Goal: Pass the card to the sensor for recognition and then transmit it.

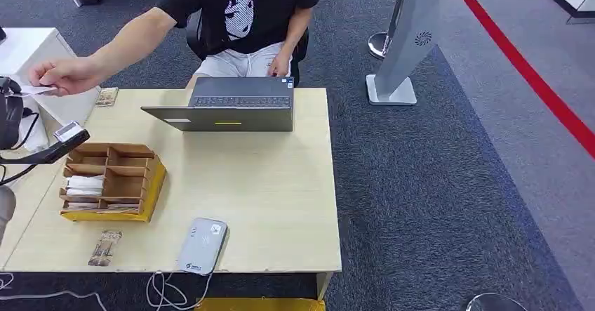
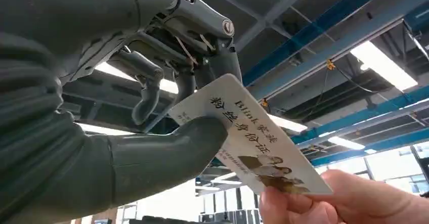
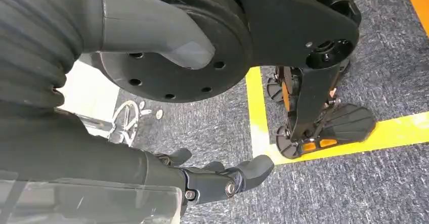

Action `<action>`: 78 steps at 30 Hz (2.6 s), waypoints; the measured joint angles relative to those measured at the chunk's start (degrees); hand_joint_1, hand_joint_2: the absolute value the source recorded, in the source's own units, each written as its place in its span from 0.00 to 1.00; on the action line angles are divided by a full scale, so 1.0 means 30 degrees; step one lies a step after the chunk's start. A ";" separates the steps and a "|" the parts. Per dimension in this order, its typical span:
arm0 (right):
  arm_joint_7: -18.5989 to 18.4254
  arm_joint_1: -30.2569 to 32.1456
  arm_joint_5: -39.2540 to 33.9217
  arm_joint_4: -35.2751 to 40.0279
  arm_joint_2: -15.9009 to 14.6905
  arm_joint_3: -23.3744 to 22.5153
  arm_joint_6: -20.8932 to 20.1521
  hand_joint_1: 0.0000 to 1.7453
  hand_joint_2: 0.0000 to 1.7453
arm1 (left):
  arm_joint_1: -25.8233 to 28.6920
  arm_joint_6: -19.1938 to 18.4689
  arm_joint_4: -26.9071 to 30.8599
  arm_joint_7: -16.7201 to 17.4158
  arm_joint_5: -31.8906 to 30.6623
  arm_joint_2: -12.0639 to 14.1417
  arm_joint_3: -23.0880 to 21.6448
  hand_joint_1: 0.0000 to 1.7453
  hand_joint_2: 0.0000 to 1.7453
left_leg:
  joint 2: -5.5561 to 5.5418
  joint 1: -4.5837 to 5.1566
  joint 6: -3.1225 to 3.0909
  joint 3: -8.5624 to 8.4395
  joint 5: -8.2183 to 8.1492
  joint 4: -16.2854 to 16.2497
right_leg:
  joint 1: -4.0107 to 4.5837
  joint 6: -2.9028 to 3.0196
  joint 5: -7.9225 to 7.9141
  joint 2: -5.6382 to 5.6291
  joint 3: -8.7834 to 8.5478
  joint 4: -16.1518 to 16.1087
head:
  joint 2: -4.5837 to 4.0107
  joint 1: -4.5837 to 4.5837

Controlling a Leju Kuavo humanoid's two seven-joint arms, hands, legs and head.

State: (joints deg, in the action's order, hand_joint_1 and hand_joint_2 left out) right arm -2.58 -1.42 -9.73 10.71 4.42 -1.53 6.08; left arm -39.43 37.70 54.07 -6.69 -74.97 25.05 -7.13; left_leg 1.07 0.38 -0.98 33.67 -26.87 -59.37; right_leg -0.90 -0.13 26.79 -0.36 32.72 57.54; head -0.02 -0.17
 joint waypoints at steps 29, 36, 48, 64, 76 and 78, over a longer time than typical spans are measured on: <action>0.0219 0.0079 -0.1020 -0.0066 0.0444 -0.0656 0.1166 0.00 1.00 | 1.2738 0.0809 1.2873 -1.0112 0.5083 -1.1147 0.4176 1.00 1.00 | 0.0039 0.0063 -0.0065 0.0036 -0.0047 -0.0002 | -0.0060 -0.0075 0.0034 -0.0029 0.0048 -0.0022 | 0.0000 -0.0051; 0.0619 0.0230 -0.1843 -0.0066 0.0765 -0.1632 0.1785 0.00 1.00 | 1.6220 0.0809 1.3223 -0.8743 0.6186 -1.1861 0.2236 1.00 1.00 | 0.0035 0.0058 -0.0062 0.0045 -0.0054 -0.0001 | -0.0058 -0.0080 0.0047 -0.0031 0.0056 -0.0019 | 0.0000 -0.0058; 0.0714 0.0315 -0.1712 -0.0066 0.1013 -0.2485 0.1887 0.00 1.00 | 1.6816 0.0809 0.8530 -0.6899 0.6302 -1.2072 0.2113 1.00 1.00 | 0.0011 0.0060 -0.0071 0.0047 -0.0045 -0.0002 | -0.0059 -0.0086 0.0042 0.0000 0.0051 -0.0021 | 0.0000 -0.0044; 0.0714 0.0338 -0.1209 -0.0066 0.1013 -0.2557 0.1741 0.00 1.00 | 1.5012 0.0823 0.2629 -0.6156 0.5472 -1.1948 0.2557 1.00 1.00 | -0.0007 0.0059 -0.0071 0.0049 -0.0045 -0.0001 | -0.0058 -0.0086 0.0043 0.0016 0.0043 -0.0021 | 0.0000 -0.0022; 0.0656 0.0369 -0.0606 -0.0066 0.1013 -0.2644 0.1465 0.00 1.00 | 1.5049 0.0845 0.4083 -0.6085 0.4925 -1.1729 0.2376 1.00 1.00 | -0.0008 0.0059 -0.0075 0.0053 -0.0035 -0.0003 | -0.0058 -0.0096 0.0034 0.0019 0.0047 -0.0021 | 0.0000 -0.0029; 0.0627 0.0363 -0.0378 -0.0066 0.1013 -0.2637 0.1355 0.00 1.00 | 1.5073 0.0845 0.5373 -0.5477 0.4765 -1.1430 0.1973 1.00 1.00 | -0.0010 0.0056 -0.0069 0.0054 -0.0031 -0.0003 | -0.0056 -0.0096 0.0033 0.0020 0.0048 -0.0021 | 0.0000 -0.0022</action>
State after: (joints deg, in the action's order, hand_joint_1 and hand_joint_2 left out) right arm -0.70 -0.33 -10.86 10.51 7.45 -9.44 10.14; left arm 5.79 40.24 70.19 -23.12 -60.68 -9.24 -1.21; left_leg 1.04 0.55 -1.19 33.83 -26.96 -59.38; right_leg -1.07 -0.41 26.88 -0.31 32.86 57.47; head -0.02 -0.24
